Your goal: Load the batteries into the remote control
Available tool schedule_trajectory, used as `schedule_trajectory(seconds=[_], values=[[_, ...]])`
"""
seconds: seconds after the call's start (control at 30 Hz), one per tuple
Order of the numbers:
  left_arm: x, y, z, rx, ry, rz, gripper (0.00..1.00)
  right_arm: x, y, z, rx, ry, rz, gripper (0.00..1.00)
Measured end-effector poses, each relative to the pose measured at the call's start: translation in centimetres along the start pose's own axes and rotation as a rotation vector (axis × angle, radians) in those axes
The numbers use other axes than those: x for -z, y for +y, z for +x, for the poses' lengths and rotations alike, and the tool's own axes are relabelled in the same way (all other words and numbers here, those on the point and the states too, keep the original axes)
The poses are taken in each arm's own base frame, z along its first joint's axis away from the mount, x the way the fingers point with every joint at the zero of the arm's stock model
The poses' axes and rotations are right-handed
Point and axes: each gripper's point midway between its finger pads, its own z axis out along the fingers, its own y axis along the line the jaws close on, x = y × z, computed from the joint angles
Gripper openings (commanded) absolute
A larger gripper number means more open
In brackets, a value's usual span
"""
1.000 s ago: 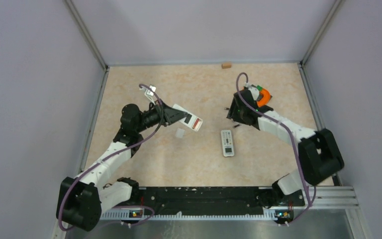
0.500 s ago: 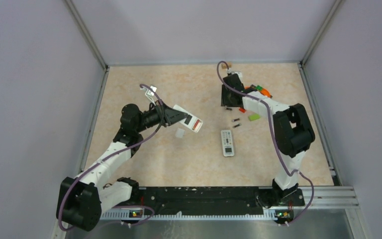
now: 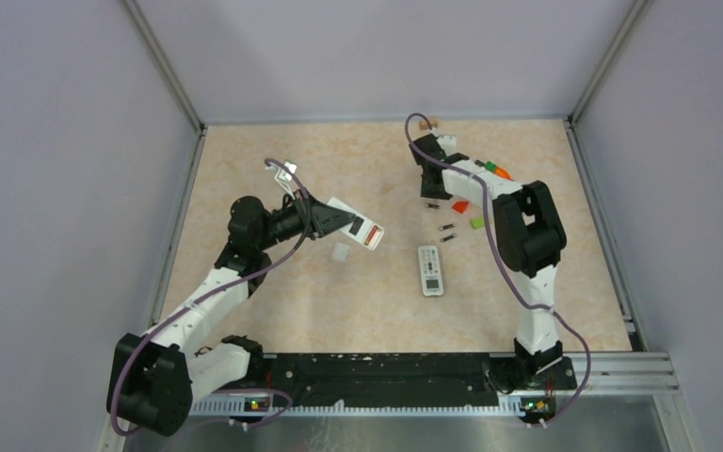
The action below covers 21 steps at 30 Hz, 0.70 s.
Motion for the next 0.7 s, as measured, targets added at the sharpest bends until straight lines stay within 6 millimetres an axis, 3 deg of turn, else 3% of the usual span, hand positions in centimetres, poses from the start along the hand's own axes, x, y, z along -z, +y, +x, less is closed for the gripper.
schedule_trajectory(seconds=[0.23, 0.43, 0.7], values=[[0.0, 0.0, 0.0, 0.005, 0.000, 0.001, 0.00, -0.7, 0.2, 0.9, 0.093, 0.020, -0.027, 0.23], [0.0, -0.1, 0.0, 0.008, 0.000, 0.001, 0.00, -0.5, 0.9, 1.7, 0.240, 0.043, -0.095, 0.24], [-0.1, 0.2, 0.3, 0.017, 0.014, 0.000, 0.00, -0.5, 0.4, 2.4, 0.362, 0.063, -0.112, 0.30]])
